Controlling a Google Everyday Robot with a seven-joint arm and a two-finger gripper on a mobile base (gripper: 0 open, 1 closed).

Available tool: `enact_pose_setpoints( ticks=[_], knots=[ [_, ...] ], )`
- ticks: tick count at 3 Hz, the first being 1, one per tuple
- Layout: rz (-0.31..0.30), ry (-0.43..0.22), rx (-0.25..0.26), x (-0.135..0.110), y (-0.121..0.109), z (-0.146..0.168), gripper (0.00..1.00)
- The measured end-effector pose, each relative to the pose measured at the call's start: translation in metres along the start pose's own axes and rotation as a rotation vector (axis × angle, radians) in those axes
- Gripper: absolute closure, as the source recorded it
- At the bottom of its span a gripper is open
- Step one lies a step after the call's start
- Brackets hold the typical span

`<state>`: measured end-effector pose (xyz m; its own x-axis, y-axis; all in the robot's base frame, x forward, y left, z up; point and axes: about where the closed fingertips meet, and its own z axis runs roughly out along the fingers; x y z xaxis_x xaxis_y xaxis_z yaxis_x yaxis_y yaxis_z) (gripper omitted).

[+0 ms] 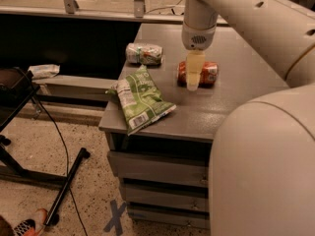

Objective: Knock coke can over

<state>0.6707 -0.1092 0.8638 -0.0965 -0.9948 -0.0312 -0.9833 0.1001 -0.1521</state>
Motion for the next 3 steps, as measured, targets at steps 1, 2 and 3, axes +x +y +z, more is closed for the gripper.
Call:
enact_pose_setpoints(
  ticks=[1, 2, 3],
  knots=[
    [-0.022, 0.018, 0.077, -0.006, 0.009, -0.051, 0.00],
    [0.039, -0.009, 0.231, 0.019, 0.035, -0.130, 0.00],
    [0.039, -0.009, 0.231, 0.019, 0.035, -0.130, 0.00]
  ],
)
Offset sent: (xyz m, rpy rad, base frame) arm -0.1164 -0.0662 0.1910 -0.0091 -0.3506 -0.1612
